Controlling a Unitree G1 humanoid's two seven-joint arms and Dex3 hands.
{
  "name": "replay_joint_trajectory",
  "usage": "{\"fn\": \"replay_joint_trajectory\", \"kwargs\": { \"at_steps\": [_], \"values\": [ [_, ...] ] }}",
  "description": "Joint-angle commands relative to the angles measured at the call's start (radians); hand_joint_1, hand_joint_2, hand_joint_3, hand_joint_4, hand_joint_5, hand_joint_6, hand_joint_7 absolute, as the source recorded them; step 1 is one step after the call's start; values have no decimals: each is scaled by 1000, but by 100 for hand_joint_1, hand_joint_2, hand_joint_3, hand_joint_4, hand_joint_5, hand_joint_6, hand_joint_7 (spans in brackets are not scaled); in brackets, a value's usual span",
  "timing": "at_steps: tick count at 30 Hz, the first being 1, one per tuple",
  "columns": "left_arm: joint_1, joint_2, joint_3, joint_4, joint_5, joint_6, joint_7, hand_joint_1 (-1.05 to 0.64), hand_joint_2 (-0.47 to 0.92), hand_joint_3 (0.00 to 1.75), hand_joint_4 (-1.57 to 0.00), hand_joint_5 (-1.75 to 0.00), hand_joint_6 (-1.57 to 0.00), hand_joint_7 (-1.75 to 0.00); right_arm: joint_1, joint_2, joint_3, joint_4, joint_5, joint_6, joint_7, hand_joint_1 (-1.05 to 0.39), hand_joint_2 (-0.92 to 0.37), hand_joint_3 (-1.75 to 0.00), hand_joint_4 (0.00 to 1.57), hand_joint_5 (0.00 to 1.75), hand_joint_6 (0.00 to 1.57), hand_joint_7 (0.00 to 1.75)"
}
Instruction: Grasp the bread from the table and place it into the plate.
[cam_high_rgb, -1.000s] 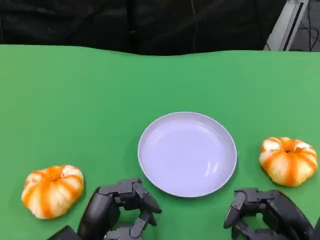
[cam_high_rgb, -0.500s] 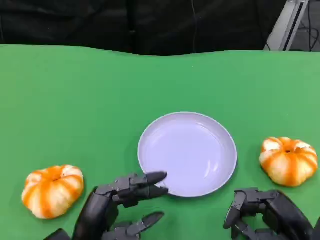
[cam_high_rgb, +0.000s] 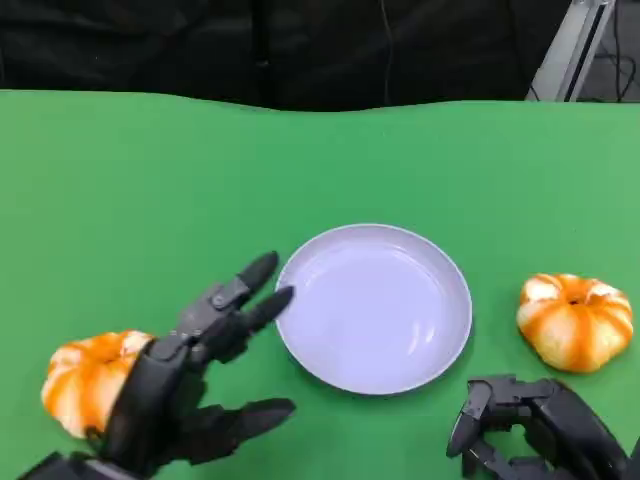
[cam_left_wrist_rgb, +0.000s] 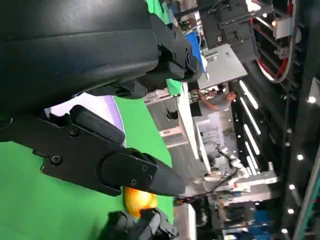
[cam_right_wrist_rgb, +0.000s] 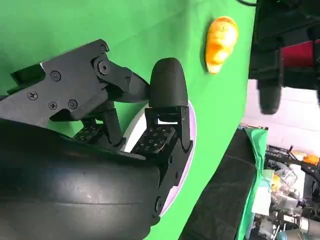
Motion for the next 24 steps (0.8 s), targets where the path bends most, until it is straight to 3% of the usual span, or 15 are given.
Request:
{"fn": "replay_joint_trajectory", "kwargs": {
  "at_steps": [1, 6, 14, 18, 24],
  "values": [
    [20, 54, 53, -71, 82, 15, 66, -78, 92, 10, -30, 0, -25, -1, 13, -4, -5, -16, 3, 9, -9, -11, -68, -86, 85, 144, 88, 114],
    [30, 84, 113, -129, 212, 17, 168, -83, 92, 7, -32, -1, -31, -3, 13, -2, -6, -16, 10, 11, -3, -9, -68, -86, 85, 143, 88, 114],
    [64, 175, 186, -237, 414, 145, 287, -91, 92, 3, -34, -1, -33, -1, 18, -8, -5, -21, 6, 14, -2, -11, -67, -87, 85, 145, 87, 115],
    [65, 242, 207, -232, 665, 202, 420, -98, 92, 22, -39, -2, -42, -2, 21, -10, -5, -26, 0, 14, -7, -11, -67, -87, 85, 145, 87, 116],
    [62, 292, 162, -192, 822, 289, 520, -97, 92, 32, -41, -2, -43, -1, 17, -10, -7, -16, 4, 11, -2, -10, -67, -87, 85, 144, 87, 115]
  ]
}}
